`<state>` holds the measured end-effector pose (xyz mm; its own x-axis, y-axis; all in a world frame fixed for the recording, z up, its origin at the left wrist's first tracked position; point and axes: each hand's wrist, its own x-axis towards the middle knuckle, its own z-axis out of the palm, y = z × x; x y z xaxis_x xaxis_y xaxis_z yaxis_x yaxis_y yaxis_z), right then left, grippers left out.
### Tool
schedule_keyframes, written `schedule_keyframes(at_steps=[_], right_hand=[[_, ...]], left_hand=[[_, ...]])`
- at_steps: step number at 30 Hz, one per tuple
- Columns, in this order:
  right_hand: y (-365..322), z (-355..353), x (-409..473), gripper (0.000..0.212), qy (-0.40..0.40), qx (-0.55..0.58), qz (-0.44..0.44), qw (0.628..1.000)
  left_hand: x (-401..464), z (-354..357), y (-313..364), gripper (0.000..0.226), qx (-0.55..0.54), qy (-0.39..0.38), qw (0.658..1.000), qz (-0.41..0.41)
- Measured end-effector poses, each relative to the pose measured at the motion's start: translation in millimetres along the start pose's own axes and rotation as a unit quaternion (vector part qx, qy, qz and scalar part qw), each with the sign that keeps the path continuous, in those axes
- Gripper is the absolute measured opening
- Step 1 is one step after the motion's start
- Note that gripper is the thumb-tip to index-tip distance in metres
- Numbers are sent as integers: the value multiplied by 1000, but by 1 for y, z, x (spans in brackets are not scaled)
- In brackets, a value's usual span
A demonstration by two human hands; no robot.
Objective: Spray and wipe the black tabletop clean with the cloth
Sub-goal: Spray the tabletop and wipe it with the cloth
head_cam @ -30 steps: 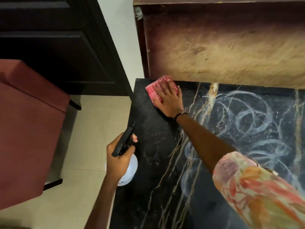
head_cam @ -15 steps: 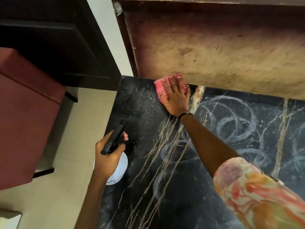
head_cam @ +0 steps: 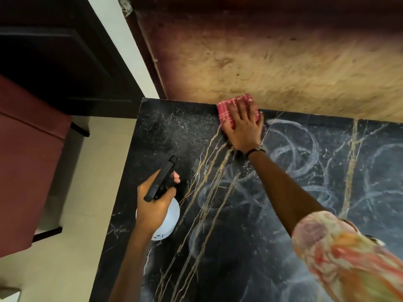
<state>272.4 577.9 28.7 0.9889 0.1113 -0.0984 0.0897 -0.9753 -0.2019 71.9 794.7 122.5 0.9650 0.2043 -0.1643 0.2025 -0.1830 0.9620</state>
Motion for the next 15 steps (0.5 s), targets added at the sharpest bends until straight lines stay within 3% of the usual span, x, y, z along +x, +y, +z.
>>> schedule_keyframes(at_steps=[4, 8, 11, 15], right_hand=[[-43, 18, -30, 66, 9, 6, -116, 993], [-19, 25, -105, 61, 12, -19, -229, 973], [38, 17, -125, 64, 27, -26, -208, 977], [49, 6, -94, 66, 18, 0, -73, 997]], left_hand=[[-7, 2, 1, 20, 11, -8, 1000, 1], [-18, 4, 1, 22, 17, 6, 1000, -2], [-27, 0, -4, 43, 26, 31, 999, -23], [-37, -2, -6, 20, 19, 18, 1000, -12]])
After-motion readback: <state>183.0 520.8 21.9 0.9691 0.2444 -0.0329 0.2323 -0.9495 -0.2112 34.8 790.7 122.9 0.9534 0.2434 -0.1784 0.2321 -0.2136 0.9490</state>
